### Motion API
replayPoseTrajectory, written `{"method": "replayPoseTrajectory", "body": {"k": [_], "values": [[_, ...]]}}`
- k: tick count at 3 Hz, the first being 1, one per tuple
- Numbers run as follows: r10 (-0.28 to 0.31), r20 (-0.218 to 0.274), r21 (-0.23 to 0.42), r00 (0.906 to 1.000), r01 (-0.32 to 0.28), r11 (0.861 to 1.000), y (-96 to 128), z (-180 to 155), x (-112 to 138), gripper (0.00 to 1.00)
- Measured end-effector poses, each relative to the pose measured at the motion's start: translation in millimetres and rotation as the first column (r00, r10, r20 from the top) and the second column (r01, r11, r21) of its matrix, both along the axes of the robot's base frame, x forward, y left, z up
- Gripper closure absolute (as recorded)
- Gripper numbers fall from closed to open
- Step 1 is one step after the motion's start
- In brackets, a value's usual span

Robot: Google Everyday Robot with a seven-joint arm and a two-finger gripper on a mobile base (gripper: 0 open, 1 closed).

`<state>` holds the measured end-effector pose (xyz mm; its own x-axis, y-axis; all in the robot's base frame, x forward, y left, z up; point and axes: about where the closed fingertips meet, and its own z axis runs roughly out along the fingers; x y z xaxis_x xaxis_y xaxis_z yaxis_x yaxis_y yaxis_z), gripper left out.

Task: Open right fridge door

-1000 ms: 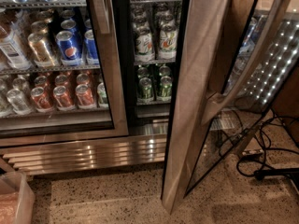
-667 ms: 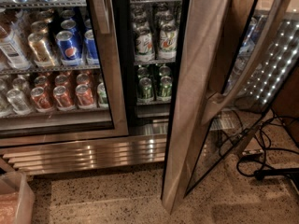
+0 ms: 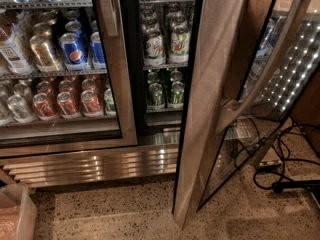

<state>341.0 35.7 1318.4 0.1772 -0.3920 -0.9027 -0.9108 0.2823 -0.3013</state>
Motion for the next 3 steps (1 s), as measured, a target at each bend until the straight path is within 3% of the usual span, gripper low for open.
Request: {"method": "replayPoseTrajectory", "body": {"k": [1,2,3], "values": [[0.0,0.0,0.0,1.0,0.0,1.0,0.0,0.0,0.0,0.1],[0.0,0.0,0.0,1.0,0.0,1.0,0.0,0.0,0.0,0.0],[0.0,0.0,0.0,1.0,0.0,1.0,0.0,0.0,0.0,0.0]]}}
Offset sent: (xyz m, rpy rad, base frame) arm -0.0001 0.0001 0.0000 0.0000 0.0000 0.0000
